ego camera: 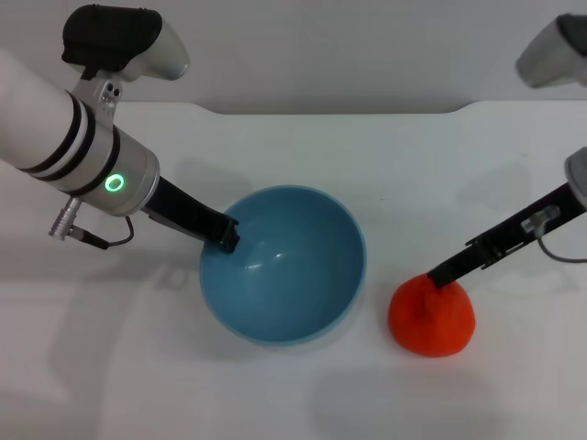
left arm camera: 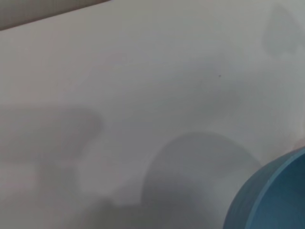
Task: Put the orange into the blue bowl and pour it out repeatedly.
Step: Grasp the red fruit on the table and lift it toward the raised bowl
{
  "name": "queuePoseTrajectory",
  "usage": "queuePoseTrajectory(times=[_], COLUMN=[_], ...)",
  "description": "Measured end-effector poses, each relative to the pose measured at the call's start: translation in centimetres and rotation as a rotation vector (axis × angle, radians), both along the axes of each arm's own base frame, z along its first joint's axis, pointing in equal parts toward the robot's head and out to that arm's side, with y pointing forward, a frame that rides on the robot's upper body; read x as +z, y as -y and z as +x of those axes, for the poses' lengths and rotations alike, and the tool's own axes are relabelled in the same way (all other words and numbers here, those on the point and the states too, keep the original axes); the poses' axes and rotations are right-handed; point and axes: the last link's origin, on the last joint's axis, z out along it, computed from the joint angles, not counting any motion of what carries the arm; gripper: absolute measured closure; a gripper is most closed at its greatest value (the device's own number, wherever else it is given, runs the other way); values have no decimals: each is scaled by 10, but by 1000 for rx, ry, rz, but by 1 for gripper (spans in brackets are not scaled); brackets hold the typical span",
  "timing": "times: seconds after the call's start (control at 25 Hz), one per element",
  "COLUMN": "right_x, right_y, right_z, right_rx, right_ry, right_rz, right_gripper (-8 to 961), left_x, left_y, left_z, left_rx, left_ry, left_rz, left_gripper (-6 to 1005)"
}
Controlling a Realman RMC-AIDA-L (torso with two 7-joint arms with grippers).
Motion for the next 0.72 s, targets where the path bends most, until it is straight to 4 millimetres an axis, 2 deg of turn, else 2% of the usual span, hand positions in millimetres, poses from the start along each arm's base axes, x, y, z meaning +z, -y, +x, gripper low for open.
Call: queuePoseTrajectory(times=[0.2, 0.52, 0.72], right_x=[-10, -38, -44], right_y=[2, 2, 4], right_z=[6, 14, 17], right_rx=[-25, -36, -39], right_ry=[15, 45, 59], right_rz=[-20, -45, -56], right_gripper=[436, 441, 446], left_x=[0, 0, 0], left_y=[0, 1, 1], left_z=[1, 3, 4], left_rx=[-5, -12, -14], left_ry=[-7, -15, -18], left_rz=[-6, -20, -25], left_gripper=[1000, 1001, 1001])
